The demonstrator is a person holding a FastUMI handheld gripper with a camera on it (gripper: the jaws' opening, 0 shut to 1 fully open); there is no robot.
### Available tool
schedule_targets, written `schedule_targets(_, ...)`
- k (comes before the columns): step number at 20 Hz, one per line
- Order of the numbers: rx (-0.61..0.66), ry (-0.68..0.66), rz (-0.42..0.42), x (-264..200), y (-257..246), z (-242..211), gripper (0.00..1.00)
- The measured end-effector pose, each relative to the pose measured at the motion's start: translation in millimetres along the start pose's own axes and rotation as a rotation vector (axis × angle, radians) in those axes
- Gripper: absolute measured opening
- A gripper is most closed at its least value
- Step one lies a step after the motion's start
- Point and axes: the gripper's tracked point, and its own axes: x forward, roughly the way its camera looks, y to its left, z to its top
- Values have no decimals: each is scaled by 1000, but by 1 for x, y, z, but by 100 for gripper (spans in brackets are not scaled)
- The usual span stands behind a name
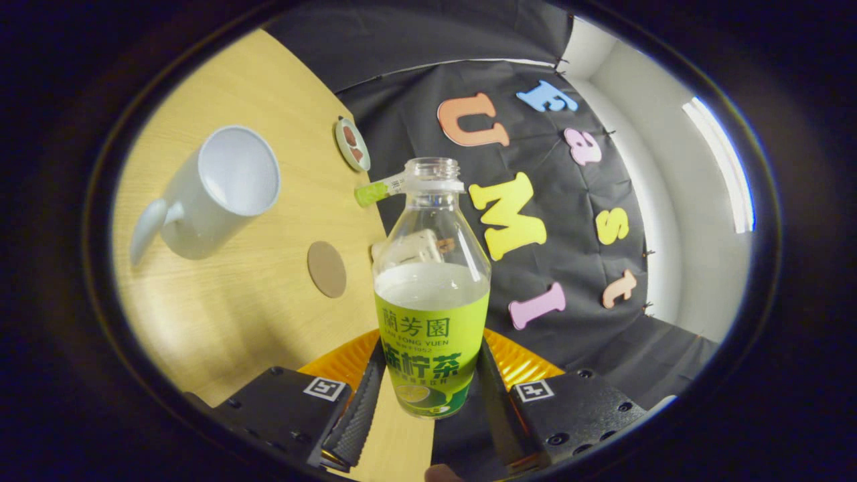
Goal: Take the bottle from table, then pour the juice into the cup, finally place the bottle on the coaster
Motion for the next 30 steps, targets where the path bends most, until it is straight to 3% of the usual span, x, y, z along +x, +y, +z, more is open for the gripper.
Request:
schedule_targets(19,-291,-84,-131,-5,-13,24,77)
schedule_targets(30,-419,-126,-158,-9,-17,36,77)
